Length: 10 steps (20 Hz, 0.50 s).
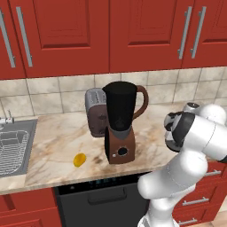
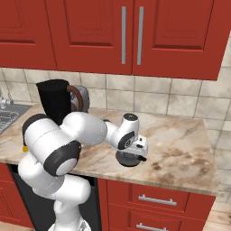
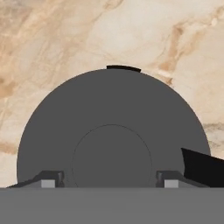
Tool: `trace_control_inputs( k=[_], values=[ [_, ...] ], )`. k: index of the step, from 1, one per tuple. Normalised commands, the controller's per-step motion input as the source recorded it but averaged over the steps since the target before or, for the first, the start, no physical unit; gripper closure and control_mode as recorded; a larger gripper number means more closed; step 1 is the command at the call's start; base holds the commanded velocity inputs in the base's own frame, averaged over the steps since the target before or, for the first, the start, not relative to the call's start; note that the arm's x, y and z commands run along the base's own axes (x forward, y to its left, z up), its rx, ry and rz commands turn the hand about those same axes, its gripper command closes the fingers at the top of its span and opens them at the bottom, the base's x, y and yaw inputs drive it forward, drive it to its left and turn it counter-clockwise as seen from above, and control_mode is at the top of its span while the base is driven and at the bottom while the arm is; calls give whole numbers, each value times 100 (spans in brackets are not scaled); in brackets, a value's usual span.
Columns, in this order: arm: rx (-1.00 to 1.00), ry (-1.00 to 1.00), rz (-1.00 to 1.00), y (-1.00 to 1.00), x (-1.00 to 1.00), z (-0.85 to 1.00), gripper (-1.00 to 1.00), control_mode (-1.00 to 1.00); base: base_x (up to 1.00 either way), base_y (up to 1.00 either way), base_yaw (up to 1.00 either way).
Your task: Open the blender lid, put the mango in the blender, close the lid, and start the blender.
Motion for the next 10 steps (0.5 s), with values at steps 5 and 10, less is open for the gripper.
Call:
trace_control_inputs(
  k=[5,10],
  values=[
    [0,-9,0,0,-18,32,-100,-100,0,0,0],
    [0,-12,0,6,-19,79,-100,-100,0,0,0]
  ],
)
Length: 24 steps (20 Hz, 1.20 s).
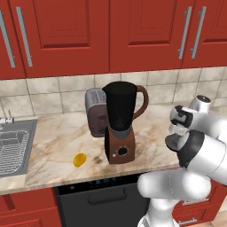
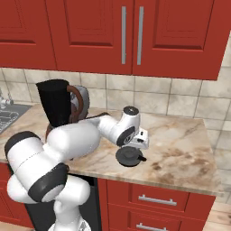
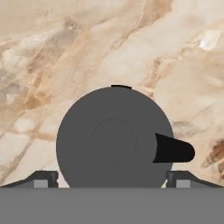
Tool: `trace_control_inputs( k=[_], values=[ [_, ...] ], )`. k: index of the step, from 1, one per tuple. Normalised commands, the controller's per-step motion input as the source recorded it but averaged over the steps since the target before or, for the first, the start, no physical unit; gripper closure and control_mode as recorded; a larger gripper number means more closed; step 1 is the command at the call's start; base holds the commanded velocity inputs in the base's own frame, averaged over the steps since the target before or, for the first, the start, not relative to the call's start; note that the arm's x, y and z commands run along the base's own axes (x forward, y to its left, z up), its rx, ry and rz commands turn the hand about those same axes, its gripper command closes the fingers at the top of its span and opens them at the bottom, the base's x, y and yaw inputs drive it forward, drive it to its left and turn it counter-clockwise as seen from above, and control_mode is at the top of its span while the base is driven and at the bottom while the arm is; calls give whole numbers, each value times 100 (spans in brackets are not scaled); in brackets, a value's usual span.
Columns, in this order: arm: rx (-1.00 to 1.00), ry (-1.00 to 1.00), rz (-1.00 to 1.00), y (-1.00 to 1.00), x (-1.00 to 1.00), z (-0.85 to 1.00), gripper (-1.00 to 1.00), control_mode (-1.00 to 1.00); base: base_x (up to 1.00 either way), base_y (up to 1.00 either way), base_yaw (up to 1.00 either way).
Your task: Open the blender lid, put the mango in the blender, close the lid, and start the blender.
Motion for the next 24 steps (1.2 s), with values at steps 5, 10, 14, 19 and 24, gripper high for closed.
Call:
trace_control_inputs(
  k=[5,10,14,19,24],
  values=[
    [0,-16,-1,49,-42,87,-100,-100,0,0,0],
    [-1,-13,-10,91,-56,78,-100,-100,0,0,0],
    [-1,-8,-17,99,-58,65,-100,-100,0,0,0],
    [-1,-1,-24,100,-55,14,-100,-100,0,0,0],
    [0,0,-20,99,-50,-6,-100,-100,0,0,0]
  ],
)
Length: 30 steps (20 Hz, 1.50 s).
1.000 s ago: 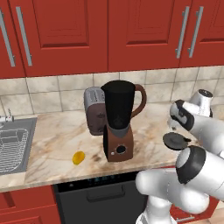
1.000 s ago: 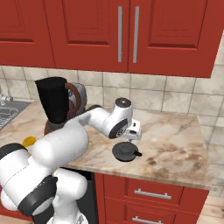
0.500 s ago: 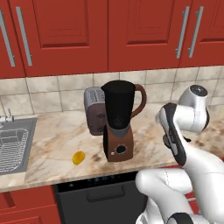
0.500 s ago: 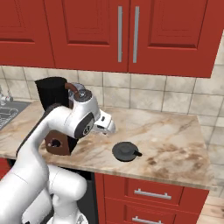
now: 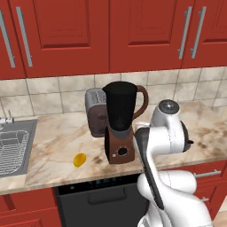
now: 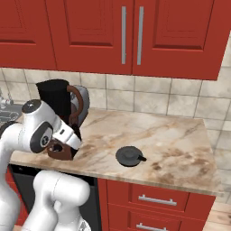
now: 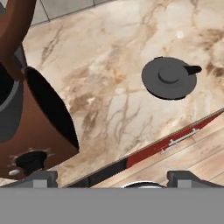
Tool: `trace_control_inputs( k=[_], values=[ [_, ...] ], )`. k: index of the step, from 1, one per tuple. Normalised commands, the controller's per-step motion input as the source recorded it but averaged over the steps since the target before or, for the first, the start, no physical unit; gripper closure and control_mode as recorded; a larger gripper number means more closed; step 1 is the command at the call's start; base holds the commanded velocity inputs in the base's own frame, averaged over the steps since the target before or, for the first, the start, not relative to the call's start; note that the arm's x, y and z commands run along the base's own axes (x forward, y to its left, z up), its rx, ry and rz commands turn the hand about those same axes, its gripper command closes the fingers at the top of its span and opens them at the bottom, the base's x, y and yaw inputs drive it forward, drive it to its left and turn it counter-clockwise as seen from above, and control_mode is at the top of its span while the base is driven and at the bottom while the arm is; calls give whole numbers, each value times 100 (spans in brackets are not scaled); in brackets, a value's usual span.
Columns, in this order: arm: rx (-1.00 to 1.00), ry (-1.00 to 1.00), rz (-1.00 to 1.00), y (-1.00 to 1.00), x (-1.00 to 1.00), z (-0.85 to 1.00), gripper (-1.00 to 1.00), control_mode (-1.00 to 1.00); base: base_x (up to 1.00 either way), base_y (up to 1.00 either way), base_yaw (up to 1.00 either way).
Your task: Open the blender lid, put the mango in the blender, close the lid, and start the blender.
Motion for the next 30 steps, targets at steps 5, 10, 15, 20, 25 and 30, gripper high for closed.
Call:
trace_control_inputs(
  k=[5,10,15,20,25,30],
  values=[
    [0,3,-9,100,-5,-16,-100,-100,0,0,0],
    [0,4,-2,100,2,-16,-100,-100,0,0,0],
    [0,9,0,100,20,-23,-100,-100,0,0,0],
    [0,13,0,99,37,-3,-100,-100,0,0,0],
    [1,7,0,80,45,-9,-100,-100,0,0,0],
    [0,10,0,37,49,-21,-100,-100,0,0,0]
  ],
)
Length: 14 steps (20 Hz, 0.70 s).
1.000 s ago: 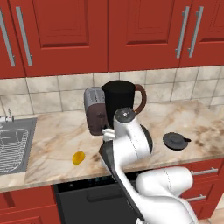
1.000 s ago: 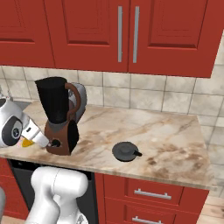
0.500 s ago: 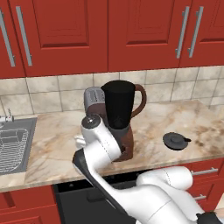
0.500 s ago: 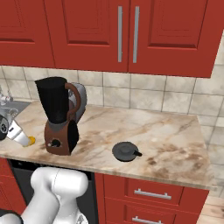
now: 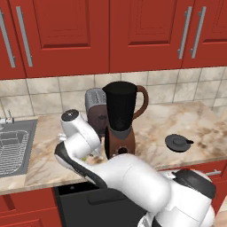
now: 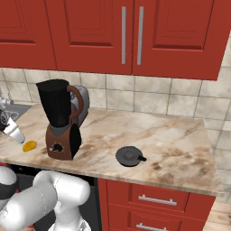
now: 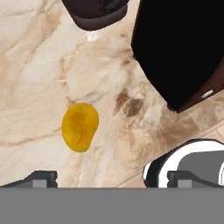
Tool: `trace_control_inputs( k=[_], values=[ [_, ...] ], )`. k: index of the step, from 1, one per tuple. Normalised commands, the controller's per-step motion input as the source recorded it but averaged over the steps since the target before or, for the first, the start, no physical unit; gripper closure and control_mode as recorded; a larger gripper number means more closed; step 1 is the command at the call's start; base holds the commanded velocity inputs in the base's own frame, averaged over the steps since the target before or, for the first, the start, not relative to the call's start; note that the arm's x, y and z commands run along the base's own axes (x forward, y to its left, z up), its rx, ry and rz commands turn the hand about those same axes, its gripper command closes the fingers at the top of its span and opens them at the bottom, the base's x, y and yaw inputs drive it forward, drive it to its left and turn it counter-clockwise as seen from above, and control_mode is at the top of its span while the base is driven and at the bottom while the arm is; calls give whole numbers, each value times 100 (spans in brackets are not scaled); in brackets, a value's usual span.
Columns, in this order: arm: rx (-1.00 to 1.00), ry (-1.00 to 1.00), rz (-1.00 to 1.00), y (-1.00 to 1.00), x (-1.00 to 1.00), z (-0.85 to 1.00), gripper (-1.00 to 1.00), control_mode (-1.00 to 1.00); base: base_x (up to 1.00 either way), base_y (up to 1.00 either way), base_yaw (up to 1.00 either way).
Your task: Open the blender lid, put the mango in the blender, close the lid, and start the blender.
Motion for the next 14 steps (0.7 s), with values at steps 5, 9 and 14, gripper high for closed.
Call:
trace_control_inputs(
  k=[5,9,14],
  values=[
    [3,3,0,10,34,-48,-100,-100,0,0,0],
    [3,0,0,0,14,-52,-100,-100,0,0,0],
    [3,-1,0,0,13,-37,-100,-100,0,0,0]
  ],
)
